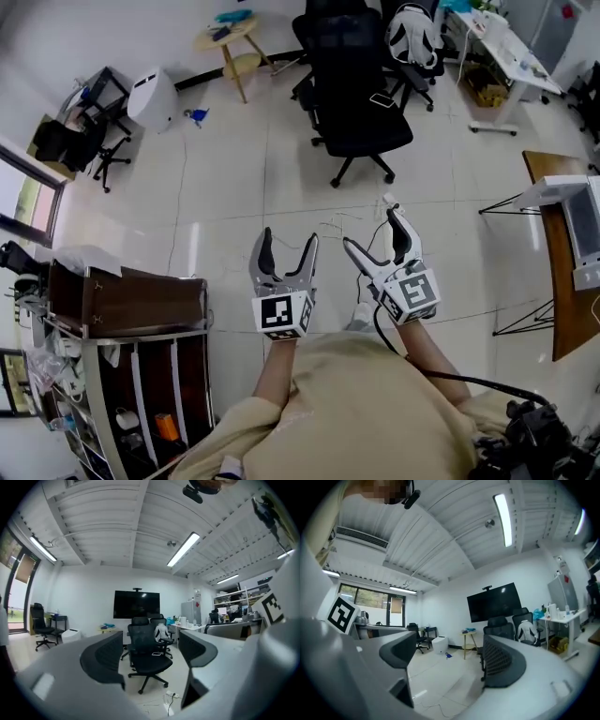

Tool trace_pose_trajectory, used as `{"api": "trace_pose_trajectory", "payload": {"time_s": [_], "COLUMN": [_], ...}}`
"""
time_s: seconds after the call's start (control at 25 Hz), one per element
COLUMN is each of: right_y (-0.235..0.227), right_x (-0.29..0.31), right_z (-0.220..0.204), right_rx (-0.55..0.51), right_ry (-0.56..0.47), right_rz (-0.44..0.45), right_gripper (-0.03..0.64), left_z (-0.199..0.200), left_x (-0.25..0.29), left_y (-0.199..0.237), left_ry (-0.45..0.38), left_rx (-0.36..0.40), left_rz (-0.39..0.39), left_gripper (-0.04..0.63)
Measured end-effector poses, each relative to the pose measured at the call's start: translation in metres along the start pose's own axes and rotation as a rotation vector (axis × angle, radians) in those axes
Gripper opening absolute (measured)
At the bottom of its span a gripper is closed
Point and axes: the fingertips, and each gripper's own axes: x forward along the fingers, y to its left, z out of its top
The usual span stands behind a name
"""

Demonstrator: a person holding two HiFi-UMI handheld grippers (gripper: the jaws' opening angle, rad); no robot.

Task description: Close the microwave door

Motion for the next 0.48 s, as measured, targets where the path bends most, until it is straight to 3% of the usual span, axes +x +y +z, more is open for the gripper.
{"api": "trace_pose_trajectory", "payload": {"time_s": [0.16,0.32,0.48], "right_y": [-0.071,-0.145,-0.219], "right_x": [-0.045,-0.088,-0.138], "right_z": [0.025,0.071,0.086], "right_rx": [-0.004,-0.008,-0.036], "right_ry": [0.012,-0.103,-0.126], "right_rz": [-0.133,-0.283,-0.435], "right_gripper": [0.431,0.43,0.428], "left_z": [0.015,0.041,0.027], "left_x": [0.066,0.115,0.165], "left_y": [-0.088,-0.164,-0.239], "left_ry": [-0.002,0.004,0.034], "left_rx": [-0.003,-0.007,-0.014], "left_rz": [-0.164,-0.317,-0.452], "left_gripper": [0.379,0.379,0.379]}}
